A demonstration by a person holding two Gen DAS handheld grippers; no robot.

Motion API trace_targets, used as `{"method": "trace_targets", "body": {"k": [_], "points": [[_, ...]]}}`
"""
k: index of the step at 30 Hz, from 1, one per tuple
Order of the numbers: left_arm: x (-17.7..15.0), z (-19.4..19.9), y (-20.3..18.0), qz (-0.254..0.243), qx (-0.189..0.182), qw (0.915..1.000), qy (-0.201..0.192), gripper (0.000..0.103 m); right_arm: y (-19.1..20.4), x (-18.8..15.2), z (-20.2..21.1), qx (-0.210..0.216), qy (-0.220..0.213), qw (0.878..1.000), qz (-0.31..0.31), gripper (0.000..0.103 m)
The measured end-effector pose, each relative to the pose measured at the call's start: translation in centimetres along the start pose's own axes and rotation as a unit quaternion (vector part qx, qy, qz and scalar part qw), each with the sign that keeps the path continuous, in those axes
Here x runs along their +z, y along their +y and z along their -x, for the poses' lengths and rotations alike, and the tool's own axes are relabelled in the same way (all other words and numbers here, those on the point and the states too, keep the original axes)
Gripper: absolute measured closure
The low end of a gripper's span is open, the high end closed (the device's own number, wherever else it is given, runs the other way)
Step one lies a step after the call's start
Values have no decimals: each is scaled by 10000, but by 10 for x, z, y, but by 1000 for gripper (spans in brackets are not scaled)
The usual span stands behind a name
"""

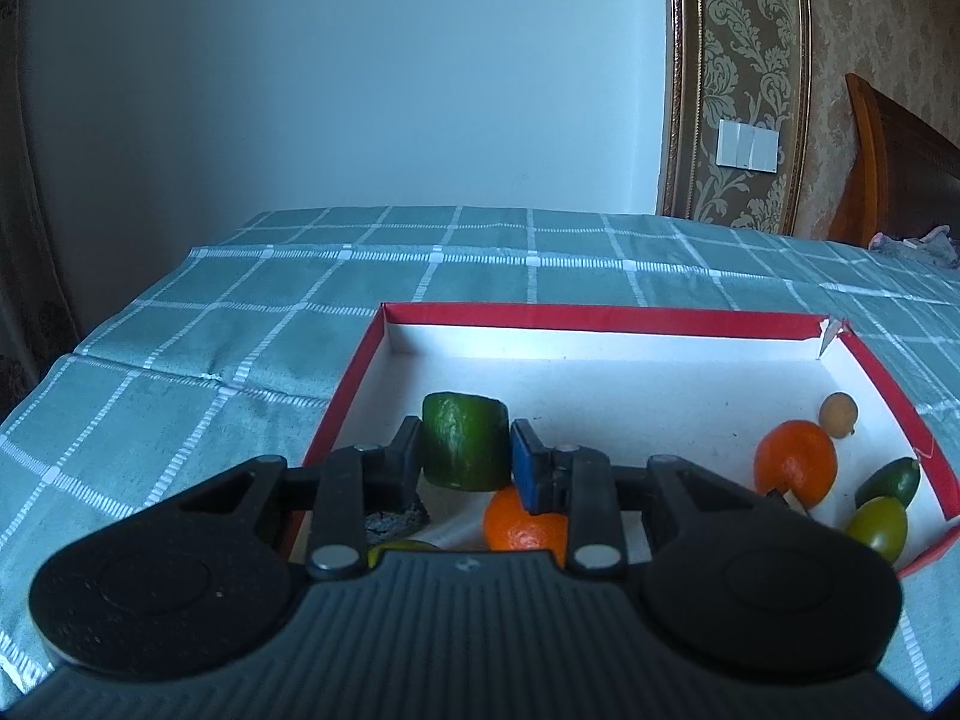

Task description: Organize fruits

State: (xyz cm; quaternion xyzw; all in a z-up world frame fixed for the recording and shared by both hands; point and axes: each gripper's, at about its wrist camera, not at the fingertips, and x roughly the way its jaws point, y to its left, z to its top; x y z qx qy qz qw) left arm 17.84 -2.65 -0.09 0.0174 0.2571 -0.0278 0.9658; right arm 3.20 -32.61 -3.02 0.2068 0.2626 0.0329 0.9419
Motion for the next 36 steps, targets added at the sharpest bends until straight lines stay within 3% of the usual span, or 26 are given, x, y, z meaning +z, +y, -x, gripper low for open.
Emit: {"method": "trace_targets", "body": {"k": [9,13,16,19,23,27,36], "points": [[0,9,7,174,-149,9997,5,70,1,0,-1,42,2,10000,-11,19],[-2,19,5,193,-188,9996,-33,61,0,1,-2,50,1,10000,-20,19],[-4,33,-1,113,-82,9998,-146,43,0,1,-2,58,1,10000,-26,19],[-7,48,-7,24,-146,9996,-240,35,-1,1,-2,60,1,10000,-27,19],[-11,74,-16,-98,5,9989,-466,7,-1,1,-1,65,1,10000,-32,19],[-16,97,-22,-190,-16,9980,-601,0,-1,1,-1,76,-3,10000,-44,19],[-27,118,-16,23,12,9994,-358,0,-1,1,-1,81,-6,10000,-53,19]]}}
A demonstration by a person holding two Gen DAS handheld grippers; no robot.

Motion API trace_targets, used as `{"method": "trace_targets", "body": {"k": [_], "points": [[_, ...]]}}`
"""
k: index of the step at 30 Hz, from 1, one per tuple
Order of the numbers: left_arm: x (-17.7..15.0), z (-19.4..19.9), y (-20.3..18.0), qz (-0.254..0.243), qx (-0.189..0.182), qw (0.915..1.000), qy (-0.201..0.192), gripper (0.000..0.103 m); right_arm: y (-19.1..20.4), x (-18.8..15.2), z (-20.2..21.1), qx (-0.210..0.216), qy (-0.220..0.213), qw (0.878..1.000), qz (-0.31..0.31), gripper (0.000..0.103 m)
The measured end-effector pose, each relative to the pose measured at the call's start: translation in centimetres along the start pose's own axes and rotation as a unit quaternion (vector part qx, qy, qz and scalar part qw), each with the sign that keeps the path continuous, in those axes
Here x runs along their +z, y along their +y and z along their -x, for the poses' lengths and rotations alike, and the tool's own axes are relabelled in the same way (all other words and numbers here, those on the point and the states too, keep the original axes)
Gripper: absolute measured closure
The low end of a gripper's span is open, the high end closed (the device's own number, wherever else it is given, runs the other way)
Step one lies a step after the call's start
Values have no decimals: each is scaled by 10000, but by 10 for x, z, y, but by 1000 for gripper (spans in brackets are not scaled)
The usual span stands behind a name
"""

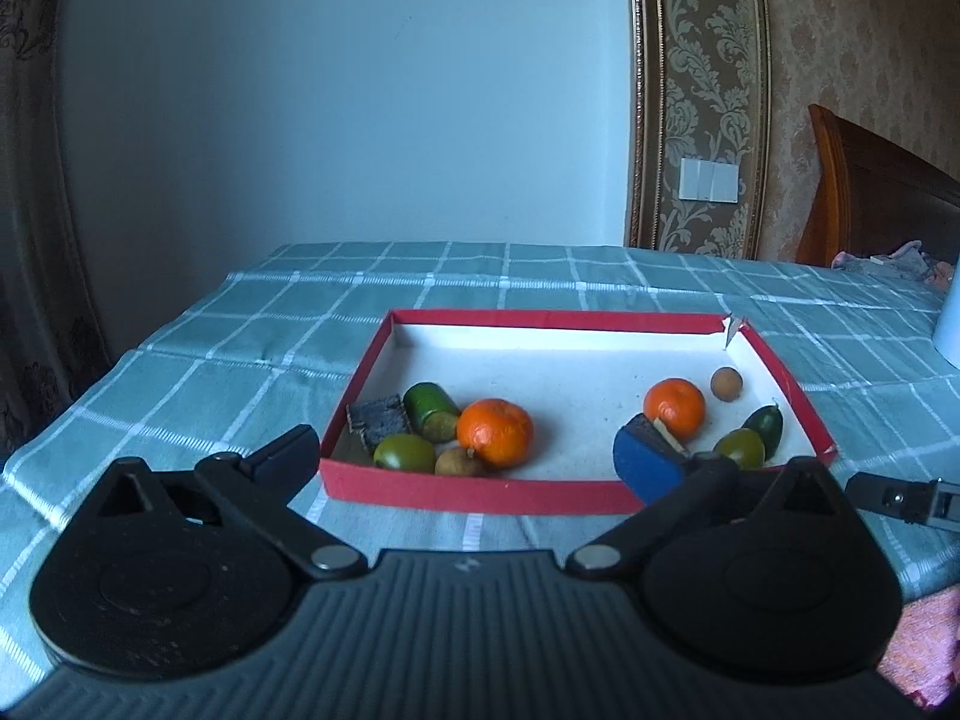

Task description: Organize fruits

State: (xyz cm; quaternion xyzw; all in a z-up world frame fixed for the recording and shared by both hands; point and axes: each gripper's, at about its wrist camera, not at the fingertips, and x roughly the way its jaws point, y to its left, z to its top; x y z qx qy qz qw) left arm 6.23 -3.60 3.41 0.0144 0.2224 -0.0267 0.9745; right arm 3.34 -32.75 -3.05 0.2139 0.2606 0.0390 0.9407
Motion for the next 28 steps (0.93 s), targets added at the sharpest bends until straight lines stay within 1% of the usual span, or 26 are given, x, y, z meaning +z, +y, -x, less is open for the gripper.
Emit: {"method": "trace_targets", "body": {"k": [7,18,24,28], "points": [[-4,8,14,115,99,9999,-51,0,0,0,0,4,0,10000,-3,19],[-10,16,34,288,84,9995,-47,0,0,0,0,6,-1,10000,-4,19],[-16,24,41,349,165,9992,-120,0,0,0,0,7,0,10000,-5,19],[-20,24,47,423,204,9988,-98,0,0,0,0,7,0,10000,-4,19]]}}
